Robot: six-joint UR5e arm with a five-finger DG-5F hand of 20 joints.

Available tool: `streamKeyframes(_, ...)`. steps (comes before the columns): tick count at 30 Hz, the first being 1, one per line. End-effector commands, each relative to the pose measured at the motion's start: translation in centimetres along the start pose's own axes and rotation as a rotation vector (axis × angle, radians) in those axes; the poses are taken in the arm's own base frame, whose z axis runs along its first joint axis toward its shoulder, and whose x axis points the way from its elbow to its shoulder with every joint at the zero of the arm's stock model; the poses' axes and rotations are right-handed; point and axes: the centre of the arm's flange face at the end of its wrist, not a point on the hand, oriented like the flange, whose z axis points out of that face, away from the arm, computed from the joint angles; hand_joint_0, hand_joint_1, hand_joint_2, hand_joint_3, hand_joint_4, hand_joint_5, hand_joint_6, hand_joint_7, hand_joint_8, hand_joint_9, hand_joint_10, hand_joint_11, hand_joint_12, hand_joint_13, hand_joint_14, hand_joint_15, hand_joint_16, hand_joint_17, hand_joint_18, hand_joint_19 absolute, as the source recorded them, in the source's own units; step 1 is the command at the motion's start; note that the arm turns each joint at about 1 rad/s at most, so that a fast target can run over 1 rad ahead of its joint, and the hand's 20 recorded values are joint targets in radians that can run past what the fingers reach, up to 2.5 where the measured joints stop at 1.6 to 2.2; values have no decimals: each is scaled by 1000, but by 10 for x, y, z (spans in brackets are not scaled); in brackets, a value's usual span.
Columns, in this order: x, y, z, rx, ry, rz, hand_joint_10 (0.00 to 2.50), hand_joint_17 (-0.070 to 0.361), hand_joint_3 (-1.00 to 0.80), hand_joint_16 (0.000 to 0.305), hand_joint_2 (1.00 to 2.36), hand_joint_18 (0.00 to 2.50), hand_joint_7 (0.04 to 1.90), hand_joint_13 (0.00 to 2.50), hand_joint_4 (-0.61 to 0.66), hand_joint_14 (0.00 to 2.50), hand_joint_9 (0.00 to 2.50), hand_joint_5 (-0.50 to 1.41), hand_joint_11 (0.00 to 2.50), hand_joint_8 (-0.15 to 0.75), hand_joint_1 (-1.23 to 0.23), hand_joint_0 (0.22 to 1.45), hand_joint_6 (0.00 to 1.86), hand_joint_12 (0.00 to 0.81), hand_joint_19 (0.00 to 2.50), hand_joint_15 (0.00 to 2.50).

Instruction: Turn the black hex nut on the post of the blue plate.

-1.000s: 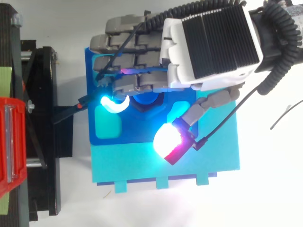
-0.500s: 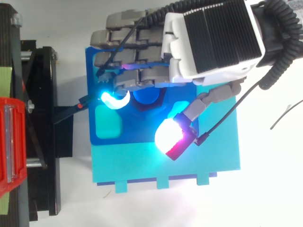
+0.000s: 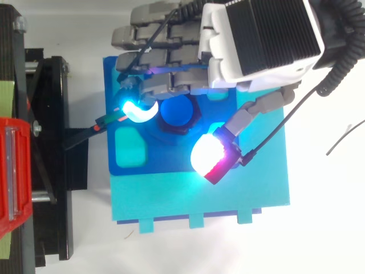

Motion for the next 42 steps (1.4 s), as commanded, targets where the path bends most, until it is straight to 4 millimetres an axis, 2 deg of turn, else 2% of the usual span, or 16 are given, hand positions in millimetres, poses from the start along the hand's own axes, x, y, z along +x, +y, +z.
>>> streamKeyframes(1, -1, -2, -1, -3, -4, -1, 0, 124, -500, 55, 1000, 133, 861, 175, 193, 0, 341, -184, 0, 271, -405, 464, 502, 391, 164, 0)
streamKeyframes(17, -3, -15, -10, -23, -2, 1, 0, 124, -500, 55, 1000, 134, 864, 176, 196, 0, 341, -185, 0, 269, -414, 465, 502, 391, 163, 0)
streamKeyframes(26, -15, -14, -8, -30, -14, -4, 0, 124, -500, 55, 1000, 132, 861, 176, 197, 0, 343, -185, 0, 271, -417, 464, 502, 391, 162, 0)
streamKeyframes(27, -25, -6, -3, -36, -14, -6, 0, 124, -500, 55, 1000, 131, 861, 176, 197, 0, 344, -185, 0, 271, -417, 464, 502, 391, 162, 0)
streamKeyframes(29, -27, -4, -2, -39, -13, -6, 1, 124, -500, 55, 1000, 129, 863, 176, 198, 1, 342, -185, 0, 270, -417, 464, 502, 391, 167, 0)
streamKeyframes(42, -26, 20, 17, -24, -40, -18, 0, 124, -500, 55, 1000, 72, 874, 129, 202, 0, 310, -187, 0, 265, -404, 465, 503, 391, 181, 0)
